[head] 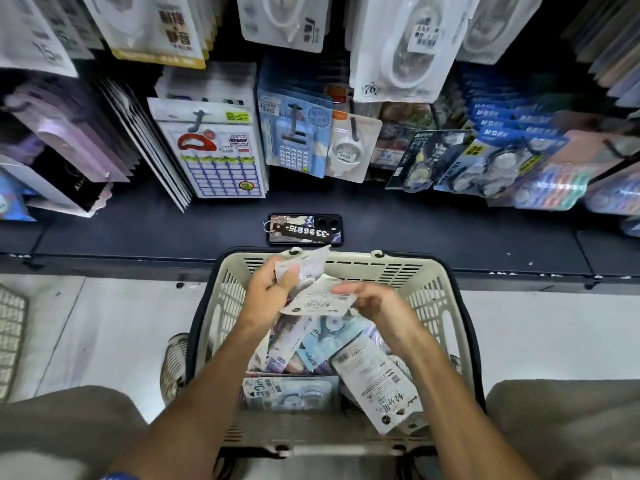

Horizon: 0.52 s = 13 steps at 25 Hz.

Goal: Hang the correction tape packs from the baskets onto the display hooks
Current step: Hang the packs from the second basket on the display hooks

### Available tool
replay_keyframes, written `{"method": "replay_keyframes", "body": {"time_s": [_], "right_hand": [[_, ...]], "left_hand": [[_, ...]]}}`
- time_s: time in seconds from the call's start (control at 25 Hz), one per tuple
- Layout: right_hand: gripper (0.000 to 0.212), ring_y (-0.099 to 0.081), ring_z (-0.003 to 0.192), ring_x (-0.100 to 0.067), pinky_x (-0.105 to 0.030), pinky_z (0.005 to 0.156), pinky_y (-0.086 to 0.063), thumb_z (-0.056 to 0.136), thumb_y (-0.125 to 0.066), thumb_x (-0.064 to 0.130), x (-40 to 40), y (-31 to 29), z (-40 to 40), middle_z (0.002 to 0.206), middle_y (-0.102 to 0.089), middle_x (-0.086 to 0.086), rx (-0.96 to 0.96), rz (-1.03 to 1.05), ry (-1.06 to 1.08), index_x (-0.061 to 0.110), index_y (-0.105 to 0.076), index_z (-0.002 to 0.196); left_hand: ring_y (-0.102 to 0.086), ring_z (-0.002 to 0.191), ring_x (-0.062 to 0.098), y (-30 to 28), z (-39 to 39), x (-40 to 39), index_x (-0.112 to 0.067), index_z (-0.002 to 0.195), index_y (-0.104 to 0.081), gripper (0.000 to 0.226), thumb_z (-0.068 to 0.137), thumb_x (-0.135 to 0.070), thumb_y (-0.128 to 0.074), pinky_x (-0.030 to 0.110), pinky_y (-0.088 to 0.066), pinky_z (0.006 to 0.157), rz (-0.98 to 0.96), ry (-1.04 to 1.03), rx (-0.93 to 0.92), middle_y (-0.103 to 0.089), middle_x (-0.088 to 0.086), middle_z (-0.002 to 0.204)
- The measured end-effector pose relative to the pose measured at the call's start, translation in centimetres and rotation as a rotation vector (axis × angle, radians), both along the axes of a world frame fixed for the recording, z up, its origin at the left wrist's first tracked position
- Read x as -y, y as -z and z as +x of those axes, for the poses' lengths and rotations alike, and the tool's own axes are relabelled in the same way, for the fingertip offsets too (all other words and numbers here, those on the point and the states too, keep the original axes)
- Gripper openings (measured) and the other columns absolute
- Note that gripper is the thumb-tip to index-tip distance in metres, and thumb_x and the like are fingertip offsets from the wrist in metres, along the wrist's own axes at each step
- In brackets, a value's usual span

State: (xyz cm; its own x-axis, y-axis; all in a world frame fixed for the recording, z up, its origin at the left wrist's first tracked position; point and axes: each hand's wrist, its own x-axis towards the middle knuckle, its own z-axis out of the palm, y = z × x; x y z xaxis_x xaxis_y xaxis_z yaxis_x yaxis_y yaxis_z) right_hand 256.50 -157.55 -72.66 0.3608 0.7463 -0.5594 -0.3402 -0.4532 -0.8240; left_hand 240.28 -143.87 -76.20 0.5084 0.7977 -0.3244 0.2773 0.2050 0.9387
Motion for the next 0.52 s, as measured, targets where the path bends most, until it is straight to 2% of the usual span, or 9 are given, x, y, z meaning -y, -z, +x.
{"method": "replay_keyframes", "body": {"time_s": [0.04,0.08,0.16,0.2,0.24,0.32,0.4,0.44,0.52], "right_hand": [[0.040,-0.070,0.100,-0.025,-0.038,0.099,-0.053,0.087,-0.044,0.001,0.0,-0.4,0.6,0.105,-0.075,-0.023,-0.053,0.042,-0.053,0.011,-0.080,0.103],[0.036,-0.072,0.100,-0.027,-0.038,0.097,-0.055,0.089,-0.047,-0.001,-0.2,-0.9,0.7,0.103,-0.076,-0.021,-0.065,0.057,-0.101,0.007,-0.078,0.104],[0.012,-0.075,0.076,-0.024,-0.035,0.075,-0.063,0.094,-0.065,0.007,-0.6,-1.2,0.6,0.083,-0.077,-0.014,0.052,-0.013,-0.096,0.004,-0.077,0.092],[0.016,-0.069,0.056,-0.019,-0.033,0.057,-0.061,0.092,-0.072,0.017,-0.7,-1.3,0.3,0.066,-0.073,-0.009,0.119,-0.086,-0.047,0.006,-0.074,0.080],[0.025,-0.056,0.041,-0.014,-0.028,0.042,-0.049,0.089,-0.076,0.025,-0.7,-1.3,0.1,0.053,-0.065,-0.003,0.144,-0.150,0.002,0.009,-0.072,0.071],[0.031,-0.037,0.031,-0.011,-0.021,0.036,-0.028,0.085,-0.079,0.032,-0.4,-0.8,-0.6,0.042,-0.052,0.003,0.034,-0.214,0.099,0.016,-0.070,0.061],[0.033,-0.034,0.029,-0.009,-0.020,0.035,-0.027,0.086,-0.078,0.036,-0.3,-0.1,-1.9,0.038,-0.046,0.007,-0.058,-0.280,0.167,0.017,-0.067,0.061],[0.035,-0.035,0.028,-0.007,-0.019,0.035,-0.029,0.087,-0.076,0.043,-0.5,0.3,-2.8,0.036,-0.045,0.008,0.045,-0.324,0.133,0.017,-0.067,0.064],[0.052,-0.042,0.034,-0.006,-0.021,0.042,-0.032,0.089,-0.067,0.057,-1.1,1.7,-4.7,0.037,-0.045,0.010,0.488,-0.384,-0.002,0.021,-0.059,0.053]], "left_hand": [[-0.074,0.088,0.013,-0.6,0.0,-0.5,-0.032,0.099,-0.074,0.018,0.101,-0.019,-0.062,0.024,-0.058,0.074,-0.097,-0.037,0.068,-0.079,-0.003,0.096],[-0.076,0.094,0.016,-0.9,-0.1,-0.9,-0.035,0.103,-0.075,0.016,0.099,-0.023,-0.065,0.034,-0.059,0.082,-0.181,-0.057,0.078,-0.080,-0.004,0.102],[-0.076,0.100,0.022,-1.1,-0.5,-1.2,-0.026,0.122,-0.070,0.027,0.096,-0.028,-0.067,0.048,-0.055,0.094,-0.278,-0.048,0.044,-0.079,0.002,0.109],[-0.076,0.100,0.025,-0.9,-0.7,-0.9,-0.022,0.125,-0.070,0.029,0.096,-0.028,-0.066,0.050,-0.054,0.095,-0.317,-0.048,0.048,-0.080,0.003,0.108],[-0.075,0.103,0.027,-0.8,-0.8,-0.6,-0.023,0.122,-0.072,0.026,0.097,-0.028,-0.065,0.050,-0.054,0.096,-0.350,-0.054,0.069,-0.080,0.004,0.107],[-0.070,0.115,0.032,-0.5,-0.7,0.1,-0.024,0.121,-0.073,0.025,0.099,-0.029,-0.062,0.049,-0.052,0.100,-0.437,-0.076,0.110,-0.078,0.004,0.114],[-0.065,0.124,0.034,-0.2,-0.6,0.5,-0.019,0.138,-0.061,0.044,0.099,-0.038,-0.059,0.053,-0.046,0.110,-0.553,-0.135,0.112,-0.072,0.009,0.129],[-0.065,0.123,0.035,0.1,-0.6,0.5,-0.016,0.141,-0.057,0.053,0.097,-0.046,-0.057,0.054,-0.045,0.111,-0.601,-0.133,0.094,-0.070,0.012,0.131],[-0.069,0.115,0.037,0.1,-0.9,0.9,-0.015,0.133,-0.064,0.062,0.089,-0.058,-0.060,0.054,-0.051,0.104,-0.639,-0.030,0.068,-0.073,0.016,0.124]]}}
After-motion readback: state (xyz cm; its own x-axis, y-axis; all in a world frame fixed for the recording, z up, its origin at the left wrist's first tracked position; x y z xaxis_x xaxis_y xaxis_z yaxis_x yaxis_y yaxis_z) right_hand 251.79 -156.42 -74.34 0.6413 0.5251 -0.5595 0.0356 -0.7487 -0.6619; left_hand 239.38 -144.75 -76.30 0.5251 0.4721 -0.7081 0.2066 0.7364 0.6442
